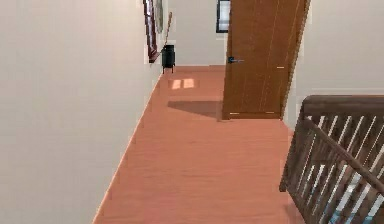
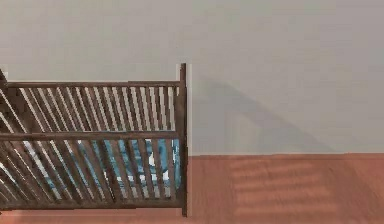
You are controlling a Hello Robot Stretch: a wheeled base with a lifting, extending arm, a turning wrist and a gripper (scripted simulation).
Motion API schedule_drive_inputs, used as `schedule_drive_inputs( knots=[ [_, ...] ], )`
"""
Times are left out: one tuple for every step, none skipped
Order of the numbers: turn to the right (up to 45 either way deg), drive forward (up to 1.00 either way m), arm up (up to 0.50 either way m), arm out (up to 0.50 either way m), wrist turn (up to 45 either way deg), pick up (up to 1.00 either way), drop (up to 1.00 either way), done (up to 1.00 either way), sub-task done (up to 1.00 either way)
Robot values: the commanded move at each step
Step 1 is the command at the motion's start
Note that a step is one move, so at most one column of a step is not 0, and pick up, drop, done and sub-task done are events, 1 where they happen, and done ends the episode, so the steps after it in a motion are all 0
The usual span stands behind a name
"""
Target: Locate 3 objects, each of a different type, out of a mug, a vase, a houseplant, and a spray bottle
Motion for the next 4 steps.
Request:
schedule_drive_inputs(
  knots=[
    [0.0, 0.45, 0.0, 0.0, 0.0, 0.0, 0.0, 0.0, 0.0],
    [0.0, 1.0, 0.0, 0.0, 0.0, 0.0, 0.0, 0.0, 0.0],
    [-3.0, 0.0, 0.0, 0.0, 0.0, 0.0, 0.0, 0.0, 0.0],
    [0.0, 1.0, 0.0, 0.0, 0.0, 0.0, 0.0, 0.0, 0.0]
  ],
)
